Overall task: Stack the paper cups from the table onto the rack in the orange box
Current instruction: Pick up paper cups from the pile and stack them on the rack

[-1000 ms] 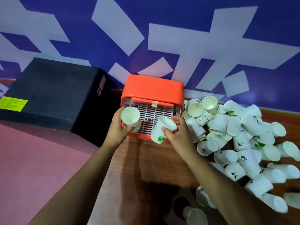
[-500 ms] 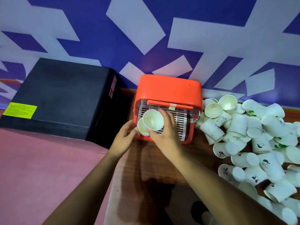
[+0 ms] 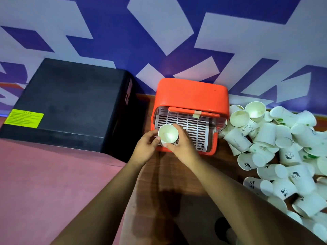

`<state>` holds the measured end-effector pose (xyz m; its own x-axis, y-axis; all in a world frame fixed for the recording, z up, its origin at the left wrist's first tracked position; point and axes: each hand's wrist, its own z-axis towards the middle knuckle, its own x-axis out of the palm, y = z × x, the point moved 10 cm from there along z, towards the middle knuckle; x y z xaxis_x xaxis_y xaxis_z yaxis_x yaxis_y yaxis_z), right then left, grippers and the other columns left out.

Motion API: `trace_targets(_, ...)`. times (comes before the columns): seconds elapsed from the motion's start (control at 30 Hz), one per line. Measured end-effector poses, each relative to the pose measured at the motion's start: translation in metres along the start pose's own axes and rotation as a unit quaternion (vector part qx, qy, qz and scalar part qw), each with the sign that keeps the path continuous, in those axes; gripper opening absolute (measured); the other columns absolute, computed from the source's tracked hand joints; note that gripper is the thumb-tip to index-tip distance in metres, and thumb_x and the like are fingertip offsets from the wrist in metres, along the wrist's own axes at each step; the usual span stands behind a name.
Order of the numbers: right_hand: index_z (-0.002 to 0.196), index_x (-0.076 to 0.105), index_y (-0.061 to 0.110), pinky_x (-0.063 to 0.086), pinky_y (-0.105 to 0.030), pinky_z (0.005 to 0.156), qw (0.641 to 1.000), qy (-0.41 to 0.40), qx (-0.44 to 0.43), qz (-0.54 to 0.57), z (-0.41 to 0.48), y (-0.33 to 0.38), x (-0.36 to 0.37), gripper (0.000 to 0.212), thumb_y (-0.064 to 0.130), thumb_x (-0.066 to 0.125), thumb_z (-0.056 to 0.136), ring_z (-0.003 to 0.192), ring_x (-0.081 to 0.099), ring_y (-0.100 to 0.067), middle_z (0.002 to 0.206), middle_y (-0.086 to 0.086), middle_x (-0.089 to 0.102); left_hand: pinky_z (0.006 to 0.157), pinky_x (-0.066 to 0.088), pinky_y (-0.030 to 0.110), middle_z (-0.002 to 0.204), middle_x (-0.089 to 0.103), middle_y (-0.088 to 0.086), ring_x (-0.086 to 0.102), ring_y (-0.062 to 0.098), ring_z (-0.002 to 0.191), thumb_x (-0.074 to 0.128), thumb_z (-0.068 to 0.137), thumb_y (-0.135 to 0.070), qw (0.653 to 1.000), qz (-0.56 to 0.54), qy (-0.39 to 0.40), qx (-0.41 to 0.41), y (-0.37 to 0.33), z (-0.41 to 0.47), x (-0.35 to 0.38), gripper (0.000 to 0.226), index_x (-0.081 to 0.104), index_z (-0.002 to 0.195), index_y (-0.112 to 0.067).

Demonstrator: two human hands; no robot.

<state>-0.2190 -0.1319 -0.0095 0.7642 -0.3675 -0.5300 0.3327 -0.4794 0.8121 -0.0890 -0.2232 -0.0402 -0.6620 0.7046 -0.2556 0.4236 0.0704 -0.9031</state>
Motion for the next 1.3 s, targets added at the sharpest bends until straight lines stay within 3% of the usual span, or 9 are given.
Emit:
trace_targets(0.23, 0.143, 0.042, 0.015, 0.035, -0.019, 0.095, 0.999, 0.005, 0.026, -0.037, -0.009, 0.0, -0.02, 0.073, 0.024, 0.077, 0.08, 0.124, 0.048, -0.012, 0.132, 0.001, 0.052, 0.1, 0.047, 0.027, 0.121, 0.066, 0.002, 0.061, 0.014, 0.111, 0.055, 0.099, -0.011, 0.998, 0.001, -0.058, -0.012, -0.014, -0.006, -0.003, 0.029, 0.059, 0.128, -0.011)
trace_targets(0.4, 0.131, 0.056, 0.016, 0.043, -0.031, 0.105, 0.996, 0.021, 0.021, -0.09, -0.066, -0.022, -0.091, 0.047, 0.027, 0.07, 0.087, 0.124, 0.054, -0.016, 0.132, -0.002, 0.058, 0.075, 0.045, 0.014, 0.09, 0.065, -0.004, 0.059, 0.005, 0.081, 0.058, 0.095, -0.014, 0.991, 0.034, -0.129, -0.014, -0.019, -0.062, -0.003, 0.008, 0.06, 0.102, -0.014)
trace_targets(0.5, 0.122, 0.06, 0.024, 0.048, -0.036, 0.101, 0.994, 0.015, 0.042, -0.098, -0.115, -0.058, -0.141, 0.037, 0.031, 0.068, 0.086, 0.115, 0.057, -0.011, 0.124, 0.005, 0.06, 0.074, 0.046, 0.027, 0.078, 0.062, -0.007, 0.057, 0.007, 0.073, 0.059, 0.096, -0.014, 0.998, 0.042, -0.038, -0.021, -0.015, -0.101, 0.051, 0.008, 0.06, 0.092, -0.021)
trace_targets(0.63, 0.121, 0.063, 0.02, 0.047, -0.03, 0.099, 0.992, 0.008, 0.038, -0.12, -0.193, -0.108, -0.187, 0.033, 0.029, 0.067, 0.089, 0.113, 0.059, -0.009, 0.119, 0.004, 0.065, 0.077, 0.045, 0.019, 0.094, 0.061, -0.001, 0.055, 0.013, 0.086, 0.068, 0.091, -0.001, 0.995, -0.004, 0.093, -0.038, -0.011, -0.16, 0.147, 0.02, 0.06, 0.102, -0.015)
trace_targets(0.8, 0.13, 0.055, 0.016, 0.038, -0.028, 0.106, 0.987, 0.009, 0.02, -0.157, -0.267, -0.157, -0.212, 0.043, 0.024, 0.065, 0.089, 0.124, 0.05, -0.015, 0.132, 0.0, 0.057, 0.113, 0.038, 0.03, 0.138, 0.051, -0.002, 0.048, 0.011, 0.129, 0.08, 0.067, -0.058, 0.96, 0.122, 0.25, -0.007, 0.01, -0.232, 0.26, 0.085, 0.048, 0.14, -0.027)
trace_targets(0.87, 0.138, 0.048, 0.015, 0.034, -0.03, 0.11, 0.983, 0.022, 0.013, -0.183, -0.281, -0.173, -0.215, 0.054, 0.024, 0.065, 0.087, 0.131, 0.043, -0.017, 0.14, -0.001, 0.049, 0.119, 0.031, 0.034, 0.145, 0.045, -0.002, 0.036, 0.014, 0.14, 0.08, 0.06, -0.068, 0.95, 0.185, 0.249, 0.025, 0.019, -0.244, 0.29, 0.104, 0.037, 0.149, -0.034)
trace_targets(1.0, 0.141, 0.045, 0.013, 0.036, -0.034, 0.108, 0.97, 0.048, -0.014, -0.24, -0.293, -0.192, -0.207, 0.061, 0.023, 0.066, 0.085, 0.134, 0.041, -0.025, 0.144, -0.005, 0.043, 0.114, 0.039, 0.038, 0.143, 0.036, 0.0, 0.036, 0.019, 0.14, 0.08, 0.055, -0.07, 0.939, 0.262, 0.216, 0.049, 0.036, -0.26, 0.329, 0.117, 0.026, 0.152, -0.033)
trace_targets(1.17, 0.148, 0.035, 0.013, 0.033, -0.037, 0.109, 0.935, 0.071, -0.054, -0.344, -0.296, -0.198, -0.186, 0.067, 0.026, 0.061, 0.087, 0.136, 0.036, -0.029, 0.149, -0.007, 0.037, 0.094, 0.051, 0.039, 0.129, 0.05, 0.004, 0.055, 0.027, 0.119, 0.081, 0.065, -0.042, 0.947, 0.288, 0.128, 0.064, 0.04, -0.267, 0.337, 0.089, 0.044, 0.143, -0.019)
trace_targets(1.3, 0.146, 0.037, 0.015, 0.039, -0.039, 0.103, 0.909, 0.053, -0.066, -0.409, -0.286, -0.205, -0.178, 0.067, 0.022, 0.064, 0.085, 0.128, 0.04, -0.031, 0.145, -0.011, 0.038, 0.082, 0.043, 0.028, 0.122, 0.057, -0.001, 0.057, 0.02, 0.111, 0.085, 0.072, -0.034, 0.963, 0.255, 0.074, 0.056, 0.034, -0.271, 0.325, 0.073, 0.049, 0.134, -0.019)
